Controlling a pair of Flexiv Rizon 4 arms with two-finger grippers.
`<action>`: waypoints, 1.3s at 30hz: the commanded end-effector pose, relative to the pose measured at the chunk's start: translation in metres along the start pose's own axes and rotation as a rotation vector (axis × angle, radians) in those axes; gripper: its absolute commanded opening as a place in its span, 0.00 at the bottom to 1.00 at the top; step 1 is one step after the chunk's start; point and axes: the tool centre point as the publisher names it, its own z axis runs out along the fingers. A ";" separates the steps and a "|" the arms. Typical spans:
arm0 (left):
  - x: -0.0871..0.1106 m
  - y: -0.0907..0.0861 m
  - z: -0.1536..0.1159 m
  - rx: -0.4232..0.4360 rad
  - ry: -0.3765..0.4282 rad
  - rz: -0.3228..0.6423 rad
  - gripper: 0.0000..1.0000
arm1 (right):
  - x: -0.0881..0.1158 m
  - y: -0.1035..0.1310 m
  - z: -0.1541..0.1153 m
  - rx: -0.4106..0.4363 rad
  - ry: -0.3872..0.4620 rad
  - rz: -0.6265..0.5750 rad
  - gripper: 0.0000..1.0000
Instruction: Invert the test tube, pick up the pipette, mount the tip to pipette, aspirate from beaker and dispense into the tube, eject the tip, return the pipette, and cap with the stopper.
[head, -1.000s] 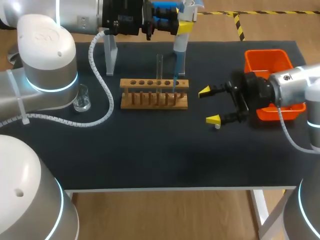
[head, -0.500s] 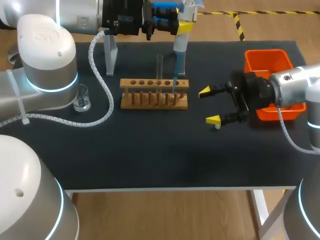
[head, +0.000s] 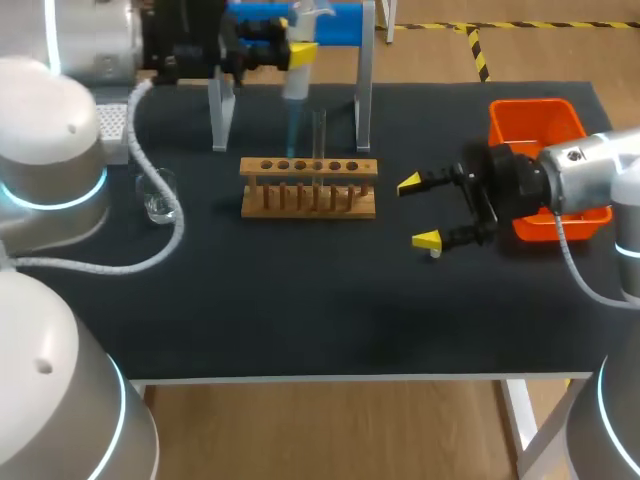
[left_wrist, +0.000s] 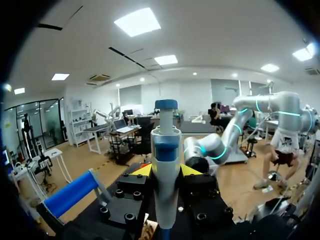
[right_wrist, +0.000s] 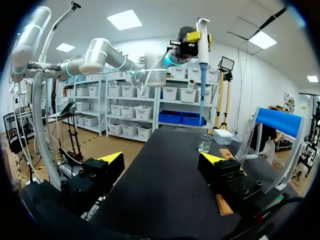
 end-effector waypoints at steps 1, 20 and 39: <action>-0.015 0.014 -0.065 0.018 -0.004 0.008 0.00 | 0.000 0.000 0.000 0.002 0.000 0.000 1.00; -0.111 0.085 -0.172 0.020 -0.115 -0.009 0.00 | 0.000 0.000 0.000 0.002 0.000 0.000 1.00; -0.145 0.122 -0.183 0.066 -0.144 -0.036 0.00 | 0.000 0.000 0.000 0.002 0.000 0.000 1.00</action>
